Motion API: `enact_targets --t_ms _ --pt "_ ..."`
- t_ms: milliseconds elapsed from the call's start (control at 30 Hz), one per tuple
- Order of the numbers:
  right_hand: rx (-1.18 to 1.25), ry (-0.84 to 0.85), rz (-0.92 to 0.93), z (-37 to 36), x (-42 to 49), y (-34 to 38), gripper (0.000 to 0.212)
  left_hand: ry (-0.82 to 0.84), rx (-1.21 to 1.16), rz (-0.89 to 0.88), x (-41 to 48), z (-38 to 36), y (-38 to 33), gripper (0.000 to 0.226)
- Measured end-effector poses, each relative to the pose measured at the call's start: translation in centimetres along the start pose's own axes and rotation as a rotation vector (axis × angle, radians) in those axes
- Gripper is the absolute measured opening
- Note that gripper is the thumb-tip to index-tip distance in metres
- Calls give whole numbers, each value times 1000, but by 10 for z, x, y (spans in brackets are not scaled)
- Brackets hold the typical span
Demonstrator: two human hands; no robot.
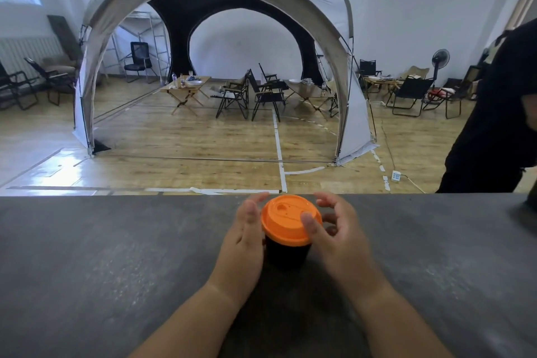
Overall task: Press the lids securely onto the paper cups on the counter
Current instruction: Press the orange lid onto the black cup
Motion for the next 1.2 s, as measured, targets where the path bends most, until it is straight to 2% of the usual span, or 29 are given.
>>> enact_targets --t_ms 67,200,267,333,433,500,567,700,867,967,1033,1133,1200 --pt "76 22 -14 -4 1 -4 38 -5 45 21 3 3 3 58" --pt "43 169 -20 -25 -2 -6 56 79 44 12 3 -5 -1 49" --pt "10 167 -9 -24 -1 -4 60 89 12 14 3 -6 -2 47" --pt "2 151 -16 -21 0 -5 54 81 12 10 4 -5 -2 45" --pt "-20 65 25 -13 -1 -1 53 93 49 -6 2 -7 -4 53" --pt "-8 83 30 -15 -2 -1 64 124 73 -27 0 -9 -7 55" --pt "-43 140 19 -21 -2 -1 79 135 63 -26 0 -9 -7 46" --pt "-8 181 -53 -23 -2 -3 57 134 87 -34 2 -10 -7 40" --pt "128 137 -84 -13 -1 -7 61 71 134 -61 3 -2 -11 48" --pt "78 222 -93 -23 -3 -6 82 95 127 -89 -1 -5 -24 28" --pt "60 226 -110 -24 -2 -5 77 109 95 -89 0 -6 -25 25" --pt "76 188 -112 -19 -2 -6 69 138 76 -62 0 -9 -15 40" --pt "102 149 -92 -16 -3 -7 68 105 59 -37 1 -5 -9 39"
Point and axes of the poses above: each hand's wrist, its own x-axis towards the middle knuckle, its own z-axis out of the back of the hand, y = z × x, the point moved 10 cm from there along x, towards the middle knuckle, and after that the axes turned 11 degrees about x, right-handed, at the moved point
